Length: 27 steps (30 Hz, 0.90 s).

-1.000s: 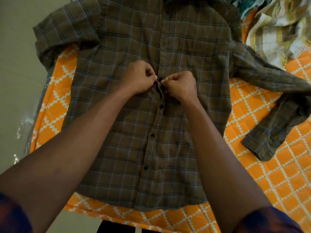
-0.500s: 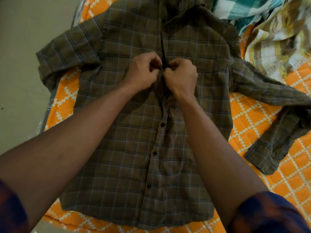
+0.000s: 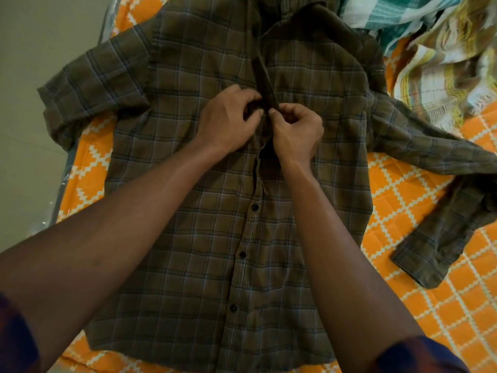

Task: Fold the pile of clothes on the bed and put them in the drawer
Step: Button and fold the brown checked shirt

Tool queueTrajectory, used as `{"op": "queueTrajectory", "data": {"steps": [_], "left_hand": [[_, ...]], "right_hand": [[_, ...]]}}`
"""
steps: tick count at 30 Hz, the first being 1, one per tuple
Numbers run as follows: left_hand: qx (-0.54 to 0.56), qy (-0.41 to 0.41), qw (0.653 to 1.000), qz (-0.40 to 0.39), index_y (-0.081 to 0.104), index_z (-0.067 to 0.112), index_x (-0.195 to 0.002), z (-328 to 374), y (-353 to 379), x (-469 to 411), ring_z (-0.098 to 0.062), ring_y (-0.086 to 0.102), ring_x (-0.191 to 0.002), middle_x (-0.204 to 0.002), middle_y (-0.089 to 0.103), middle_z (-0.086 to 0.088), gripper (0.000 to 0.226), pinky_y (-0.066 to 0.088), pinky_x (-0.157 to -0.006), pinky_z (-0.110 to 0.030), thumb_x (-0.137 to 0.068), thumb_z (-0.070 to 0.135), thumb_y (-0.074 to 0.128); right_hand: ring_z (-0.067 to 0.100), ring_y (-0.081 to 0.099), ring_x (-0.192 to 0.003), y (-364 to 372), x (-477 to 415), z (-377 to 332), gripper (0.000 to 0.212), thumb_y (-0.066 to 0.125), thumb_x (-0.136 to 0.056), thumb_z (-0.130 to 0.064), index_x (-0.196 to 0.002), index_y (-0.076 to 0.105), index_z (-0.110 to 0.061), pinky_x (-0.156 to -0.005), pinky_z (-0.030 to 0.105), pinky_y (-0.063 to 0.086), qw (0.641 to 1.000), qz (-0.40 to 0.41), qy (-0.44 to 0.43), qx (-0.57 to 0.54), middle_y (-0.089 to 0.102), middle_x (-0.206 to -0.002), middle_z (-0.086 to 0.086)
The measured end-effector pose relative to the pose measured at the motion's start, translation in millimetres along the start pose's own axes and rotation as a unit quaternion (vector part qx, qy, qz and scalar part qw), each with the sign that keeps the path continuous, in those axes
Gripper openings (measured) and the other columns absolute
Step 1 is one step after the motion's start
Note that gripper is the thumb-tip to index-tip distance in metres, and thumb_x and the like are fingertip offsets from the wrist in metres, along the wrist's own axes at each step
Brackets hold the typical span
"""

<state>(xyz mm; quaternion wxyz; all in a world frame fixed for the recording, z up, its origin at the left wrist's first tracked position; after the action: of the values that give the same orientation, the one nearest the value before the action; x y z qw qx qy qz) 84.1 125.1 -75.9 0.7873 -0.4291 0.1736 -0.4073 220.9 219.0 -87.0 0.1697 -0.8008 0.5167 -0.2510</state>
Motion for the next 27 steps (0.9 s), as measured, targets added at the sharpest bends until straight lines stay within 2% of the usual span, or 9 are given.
{"op": "queueTrajectory", "data": {"steps": [3, 7, 10, 12, 16, 18, 20, 23, 27], "left_hand": [[-0.068, 0.027, 0.997, -0.006, 0.066, 0.016, -0.12, 13, 1, -7, -0.022, 0.06, -0.096, -0.11, 0.06, -0.005, 0.031, 0.041, -0.07, -0.03, -0.097, 0.035, 0.056], [-0.101, 0.01, 0.994, -0.031, 0.065, 0.01, -0.109, 15, 4, -19, -0.028, 0.06, -0.097, -0.108, 0.059, -0.011, 0.024, 0.041, -0.069, -0.034, -0.097, 0.027, 0.052], [-0.11, -0.005, 0.993, -0.044, 0.064, 0.01, -0.115, 17, 6, -22, -0.029, 0.06, -0.103, -0.115, 0.06, -0.012, 0.028, 0.044, -0.075, -0.036, -0.097, 0.03, 0.055], [-0.128, -0.013, 0.99, -0.052, 0.062, 0.011, -0.117, 21, 8, -23, -0.031, 0.061, -0.104, -0.118, 0.06, -0.012, 0.028, 0.047, -0.078, -0.039, -0.098, 0.031, 0.057], [-0.127, -0.026, 0.99, -0.063, 0.063, 0.01, -0.109, 29, 13, -25, -0.031, 0.061, -0.102, -0.114, 0.061, -0.012, 0.02, 0.049, -0.08, -0.042, -0.098, 0.026, 0.057], [-0.088, -0.046, 0.993, -0.059, 0.064, 0.014, -0.103, 23, 13, -25, -0.022, 0.06, -0.094, -0.106, 0.063, -0.006, 0.015, 0.047, -0.074, -0.034, -0.096, 0.026, 0.06], [0.001, -0.102, 0.993, -0.055, 0.067, 0.02, -0.097, 10, 12, -24, -0.01, 0.059, -0.083, -0.094, 0.065, 0.003, 0.008, 0.044, -0.066, -0.023, -0.094, 0.027, 0.065], [0.162, -0.196, 0.966, -0.053, 0.066, 0.023, -0.088, -9, 20, -14, 0.001, 0.065, -0.058, -0.073, 0.066, 0.009, 0.008, 0.044, -0.052, -0.014, -0.094, 0.027, 0.068], [0.21, -0.204, 0.955, -0.055, 0.066, 0.019, -0.087, -9, 28, -8, 0.004, 0.062, -0.047, -0.065, 0.064, 0.008, 0.01, 0.041, -0.045, -0.01, -0.096, 0.024, 0.066]], "right_hand": [[0.002, 0.065, -0.076, 9, -3, -11, 0.011, 0.069, -0.09, -0.03, -0.094, 0.078, -0.023, -0.066, 0.018, 0.049, 0.993, -0.041, -0.06, 0.093, 0.07, -0.081, -0.013], [0.005, 0.063, -0.08, 18, -4, -21, 0.017, 0.063, -0.093, -0.03, -0.095, 0.078, -0.022, -0.066, 0.018, 0.041, 0.978, -0.063, -0.108, 0.164, 0.071, -0.088, -0.009], [0.002, 0.063, -0.068, 14, -10, -6, 0.012, 0.068, -0.09, -0.03, -0.08, 0.075, -0.027, -0.061, 0.018, 0.045, 0.994, -0.056, -0.029, 0.093, 0.067, -0.069, -0.014], [0.002, 0.061, -0.061, 13, -11, 1, 0.017, 0.07, -0.088, -0.028, -0.071, 0.071, -0.026, -0.057, 0.016, 0.044, 0.997, -0.041, -0.005, 0.061, 0.063, -0.059, -0.013], [0.008, 0.062, -0.059, 12, -9, 5, 0.018, 0.072, -0.085, -0.024, -0.068, 0.072, -0.02, -0.056, 0.026, 0.051, 1.0, -0.022, 0.0, 0.003, 0.066, -0.06, -0.004], [0.005, 0.063, -0.062, 10, -9, 10, 0.01, 0.074, -0.085, -0.022, -0.076, 0.076, -0.019, -0.06, 0.027, 0.054, 0.999, -0.012, 0.008, -0.031, 0.068, -0.064, -0.006], [0.001, 0.064, -0.065, 9, -10, 14, 0.005, 0.075, -0.085, -0.02, -0.088, 0.079, -0.019, -0.064, 0.025, 0.055, 0.998, -0.013, 0.016, -0.057, 0.069, -0.068, -0.009], [0.001, 0.066, -0.068, 12, -13, 19, 0.011, 0.076, -0.085, -0.019, -0.096, 0.08, -0.019, -0.068, 0.027, 0.058, 0.997, -0.017, 0.029, -0.063, 0.071, -0.071, -0.009], [-0.003, 0.068, -0.076, 17, -13, 19, 0.013, 0.075, -0.088, -0.023, -0.099, 0.081, -0.018, -0.071, 0.02, 0.057, 0.998, -0.034, 0.026, -0.047, 0.074, -0.078, -0.013]]}}
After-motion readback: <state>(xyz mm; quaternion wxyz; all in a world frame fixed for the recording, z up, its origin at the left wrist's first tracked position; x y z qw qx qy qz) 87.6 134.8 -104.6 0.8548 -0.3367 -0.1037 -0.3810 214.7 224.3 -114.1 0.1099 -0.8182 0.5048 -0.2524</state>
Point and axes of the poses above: each hand's wrist, its own x-axis away from the middle knuckle, its own y-axis out of the palm, z = x × y, the point moved 9 cm from there along -x, towards the middle knuckle
